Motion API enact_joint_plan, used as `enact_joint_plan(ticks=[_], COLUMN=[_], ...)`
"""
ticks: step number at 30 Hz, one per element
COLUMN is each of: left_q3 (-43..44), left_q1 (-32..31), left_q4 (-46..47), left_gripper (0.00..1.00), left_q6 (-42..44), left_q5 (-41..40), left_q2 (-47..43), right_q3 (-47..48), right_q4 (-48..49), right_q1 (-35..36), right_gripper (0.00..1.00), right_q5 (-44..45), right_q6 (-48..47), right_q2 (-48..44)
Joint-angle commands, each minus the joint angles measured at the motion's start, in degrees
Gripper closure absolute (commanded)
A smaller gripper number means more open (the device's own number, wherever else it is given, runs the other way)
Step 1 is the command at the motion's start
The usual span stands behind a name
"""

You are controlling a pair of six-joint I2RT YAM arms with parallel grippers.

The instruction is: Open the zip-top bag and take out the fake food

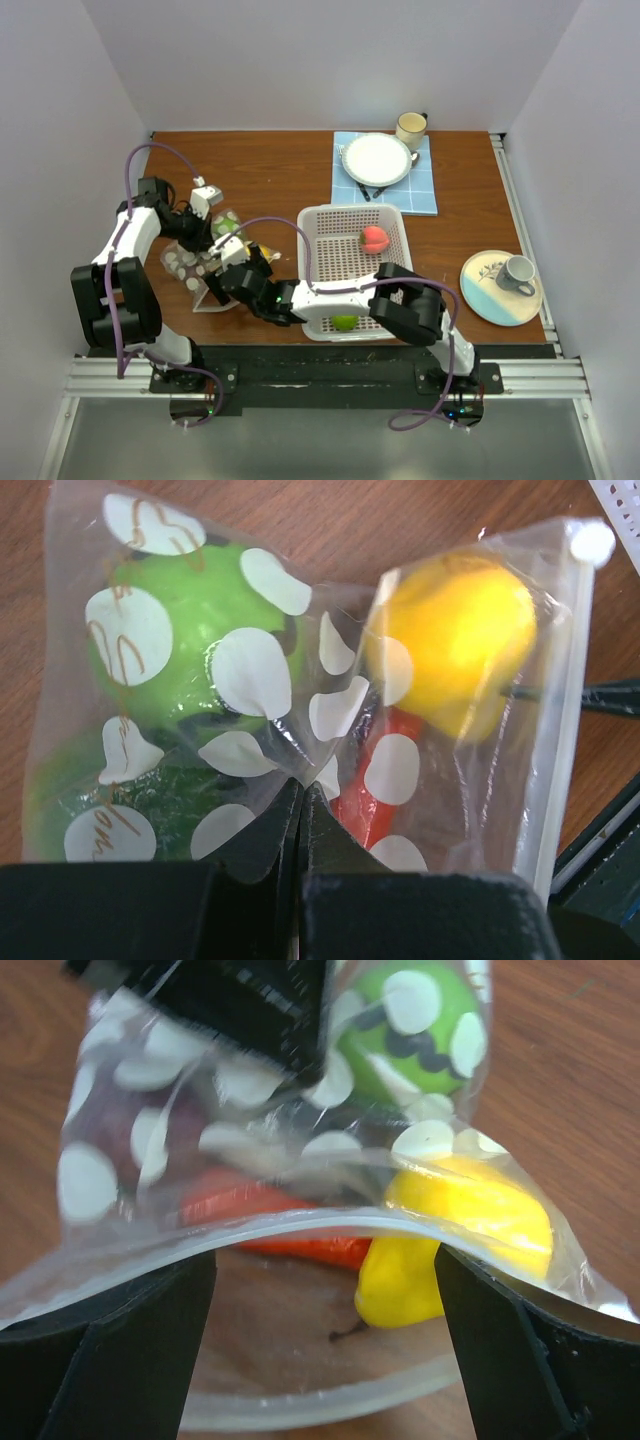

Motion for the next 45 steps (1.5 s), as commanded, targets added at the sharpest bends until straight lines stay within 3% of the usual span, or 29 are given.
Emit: enact_joint_plan(ticks=[1,7,20,34,40,45], left_q3=[-0.48,-1.27,-0.92,-1.01,-1.36,-1.89], left_q1=[-0.01,-0.01,0.08,0.08,0.08,0.08], left_q4=[-0.01,0.6,0.43,-0.8,-1.33,-0.98], left_gripper=[1.0,1.0,1.0,1.0,1.0,1.0], left_q6=[0.94,1.64,1.64,2.7,3.75,4.37], left_q5=[0.47,-0.4,0.03,-0.14,-0.49,-1.11], left_q2=[-1.35,-1.44,-0.82,-0.82,-1.26,-1.61], right_q3=[4.46,6.31,-1.78,8.14,13.33,11.93], right_q4=[-0.56,-7.15,-8.3,-9.79,-15.75,-16.21], right_q1=[-1.57,-1.66,-1.48,-2.89,-4.82,-6.14], right_gripper=[0.02,0.01,0.01,0.01,0.01,0.02], right_q5=[1.88,6.01,9.27,20.95,21.84,19.65], right_q6=[1.0,-0.41,5.39,6.08,11.18,15.14], right_q2=[1.11,2.35,-0.73,4.01,8.32,8.68])
